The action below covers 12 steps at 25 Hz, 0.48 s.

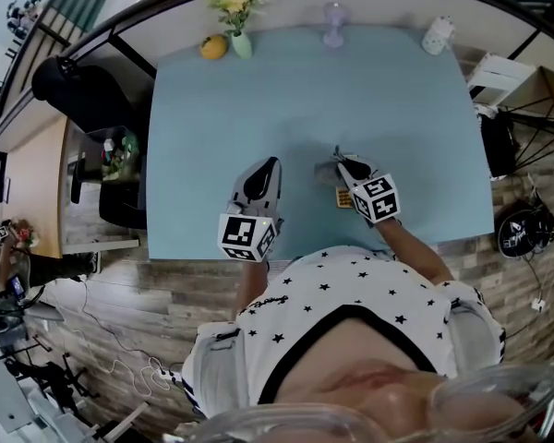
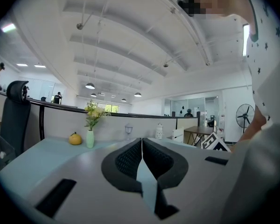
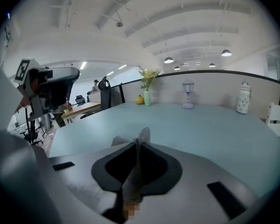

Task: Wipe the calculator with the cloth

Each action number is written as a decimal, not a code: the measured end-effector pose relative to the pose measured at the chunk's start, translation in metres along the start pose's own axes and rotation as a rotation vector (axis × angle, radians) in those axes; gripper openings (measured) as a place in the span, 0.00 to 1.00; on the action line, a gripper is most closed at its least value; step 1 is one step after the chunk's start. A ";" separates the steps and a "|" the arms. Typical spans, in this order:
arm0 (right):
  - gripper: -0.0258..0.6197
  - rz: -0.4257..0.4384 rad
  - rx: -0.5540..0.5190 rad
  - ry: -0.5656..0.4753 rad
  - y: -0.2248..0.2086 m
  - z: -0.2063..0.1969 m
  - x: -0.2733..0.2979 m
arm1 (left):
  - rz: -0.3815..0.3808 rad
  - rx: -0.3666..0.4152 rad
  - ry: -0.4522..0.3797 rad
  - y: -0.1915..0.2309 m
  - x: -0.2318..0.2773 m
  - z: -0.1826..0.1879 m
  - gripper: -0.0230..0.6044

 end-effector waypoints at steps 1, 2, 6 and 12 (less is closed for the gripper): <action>0.09 0.009 -0.010 0.017 0.003 -0.005 0.003 | 0.006 -0.001 -0.002 0.000 -0.002 0.001 0.09; 0.09 0.016 -0.016 0.034 0.005 -0.009 0.006 | 0.012 -0.003 -0.003 0.000 -0.004 0.001 0.09; 0.09 0.023 -0.050 0.097 0.008 -0.022 0.011 | 0.041 -0.007 0.000 0.001 -0.012 0.000 0.09; 0.09 0.017 -0.077 0.131 0.005 -0.026 0.013 | 0.060 -0.012 0.007 -0.001 -0.015 0.000 0.09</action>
Point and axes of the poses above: the fingertips, and each gripper's own axes: x forward along the fingers, y to its left, z out of its top, the point moved 8 cm from there along -x, backward along the fingers, and after that the axes turned 11 degrees about x, right-handed, at the moved point
